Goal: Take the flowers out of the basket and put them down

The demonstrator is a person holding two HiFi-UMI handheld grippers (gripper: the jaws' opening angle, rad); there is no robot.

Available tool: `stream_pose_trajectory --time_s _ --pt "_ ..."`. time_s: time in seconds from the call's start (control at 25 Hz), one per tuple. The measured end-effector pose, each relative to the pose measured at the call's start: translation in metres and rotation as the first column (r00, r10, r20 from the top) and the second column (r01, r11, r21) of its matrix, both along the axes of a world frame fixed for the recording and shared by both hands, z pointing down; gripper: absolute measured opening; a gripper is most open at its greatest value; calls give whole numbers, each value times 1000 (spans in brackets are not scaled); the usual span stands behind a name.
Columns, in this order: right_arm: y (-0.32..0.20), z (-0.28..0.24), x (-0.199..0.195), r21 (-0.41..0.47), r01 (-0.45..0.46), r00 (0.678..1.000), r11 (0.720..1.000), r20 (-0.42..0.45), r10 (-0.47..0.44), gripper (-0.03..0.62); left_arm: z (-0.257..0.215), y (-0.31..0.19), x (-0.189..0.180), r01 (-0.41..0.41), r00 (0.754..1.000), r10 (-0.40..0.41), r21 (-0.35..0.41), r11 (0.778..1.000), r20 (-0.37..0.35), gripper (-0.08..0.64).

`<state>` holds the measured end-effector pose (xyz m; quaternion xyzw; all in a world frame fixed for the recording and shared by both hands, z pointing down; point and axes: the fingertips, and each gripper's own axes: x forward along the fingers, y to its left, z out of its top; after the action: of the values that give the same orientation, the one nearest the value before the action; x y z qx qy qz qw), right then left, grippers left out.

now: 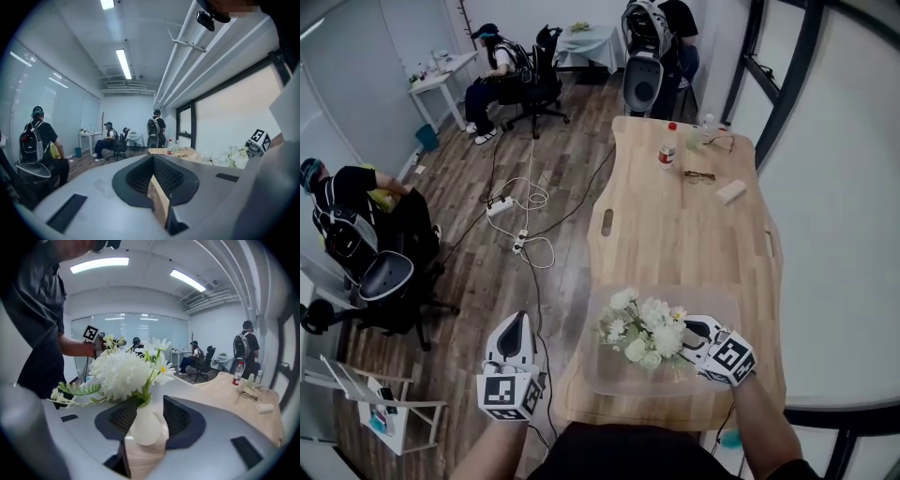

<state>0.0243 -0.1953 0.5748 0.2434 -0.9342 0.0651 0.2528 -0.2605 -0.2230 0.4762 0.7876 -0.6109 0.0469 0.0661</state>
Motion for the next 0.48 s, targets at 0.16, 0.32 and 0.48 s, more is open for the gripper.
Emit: stream_pose_trajectory --time_s 0.16,0.32,0.48 --pt "7 20 -13 -63 84 996 994 3 -84 268 3 6 -11 30 1000 -30 -7 1000 -2 5" --pt "5 40 -36 -97 139 990 986 6 -139 298 8 13 -21 56 998 -56 -24 998 8 5" --pt "-7 58 -51 -42 157 988 987 4 -157 304 4 18 -22 77 997 -77 -22 997 25 5"
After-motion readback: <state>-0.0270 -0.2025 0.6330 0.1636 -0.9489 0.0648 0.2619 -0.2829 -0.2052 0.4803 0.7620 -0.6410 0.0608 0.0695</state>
